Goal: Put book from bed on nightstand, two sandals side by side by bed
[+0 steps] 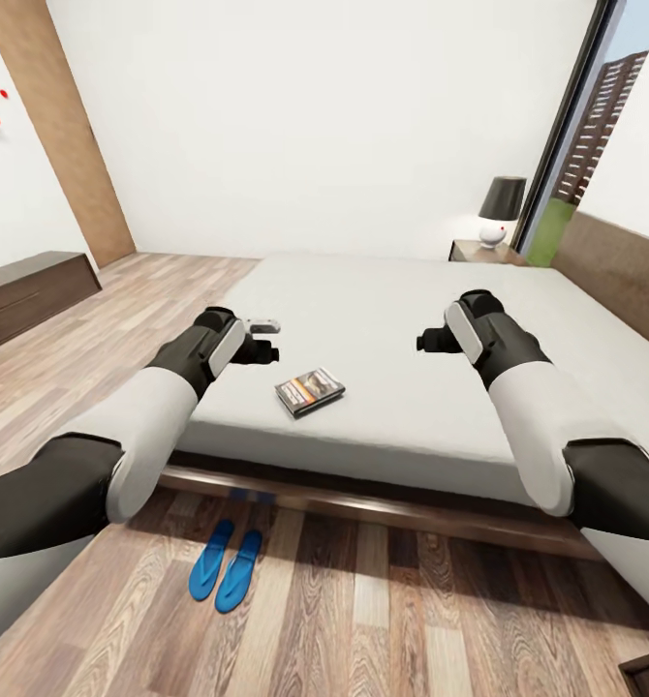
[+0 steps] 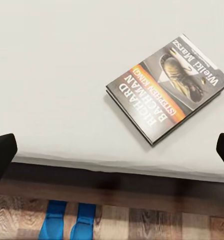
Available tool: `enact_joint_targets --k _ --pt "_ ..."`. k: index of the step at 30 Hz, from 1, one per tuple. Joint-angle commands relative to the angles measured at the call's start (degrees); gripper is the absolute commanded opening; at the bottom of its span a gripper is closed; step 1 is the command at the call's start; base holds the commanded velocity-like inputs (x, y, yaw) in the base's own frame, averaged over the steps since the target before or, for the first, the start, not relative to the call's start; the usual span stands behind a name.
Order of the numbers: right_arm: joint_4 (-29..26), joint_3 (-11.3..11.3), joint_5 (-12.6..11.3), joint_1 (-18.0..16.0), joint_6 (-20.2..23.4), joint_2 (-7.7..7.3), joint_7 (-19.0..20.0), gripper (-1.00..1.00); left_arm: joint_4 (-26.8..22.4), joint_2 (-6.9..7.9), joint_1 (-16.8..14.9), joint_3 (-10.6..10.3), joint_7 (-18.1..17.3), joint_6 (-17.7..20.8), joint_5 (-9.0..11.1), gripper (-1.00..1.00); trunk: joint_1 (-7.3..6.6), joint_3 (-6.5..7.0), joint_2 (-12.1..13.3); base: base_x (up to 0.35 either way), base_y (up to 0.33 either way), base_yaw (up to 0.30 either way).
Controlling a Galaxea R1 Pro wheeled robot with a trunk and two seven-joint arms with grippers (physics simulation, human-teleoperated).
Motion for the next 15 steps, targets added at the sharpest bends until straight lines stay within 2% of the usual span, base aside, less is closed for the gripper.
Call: enact_joint_targets --k 1,2,3,7,13,15 --pt "10.30 0.25 -0.51 -0.17 -4.75 0.06 -0.50 1.00 0.83 0.00 -0.06 -0.45 0.47 -0.40 0.37 1.00 -0.24 0.14 0.39 0.000 0.000 0.000" --pt "14.89 0.23 -0.46 -0.32 -8.31 0.10 -0.43 1.00 1.04 0.12 -0.06 -0.47 0.49 -0.61 0.21 1.00 -0.46 0.32 0.80 0.000 0.000 0.000" --pt "16.66 0.24 -0.46 -0.38 -9.84 0.12 -0.32 1.00 1.12 0.21 -0.05 -0.48 0.50 -0.70 0.15 1.00 -0.68 0.49 1.20 0.000 0.000 0.000" --pt "18.40 0.35 -0.51 -0.45 -11.83 -0.06 0.30 1.00 0.87 0.33 0.00 -0.64 0.98 -1.09 0.00 1.00 -0.90 0.67 1.60 0.000 0.000 0.000" --pt "12.69 0.39 -0.54 -0.47 -10.36 -0.31 0.69 1.00 -0.61 0.37 0.06 -0.72 1.30 -1.30 -0.09 1.00 -0.90 0.67 1.60 0.000 0.000 0.000" --pt "6.16 0.39 -0.59 -0.48 -7.56 -0.36 0.73 1.00 -0.85 0.20 0.06 -0.68 1.37 -1.30 -0.06 1.00 -0.90 0.67 1.60 0.116 -0.004 0.000"
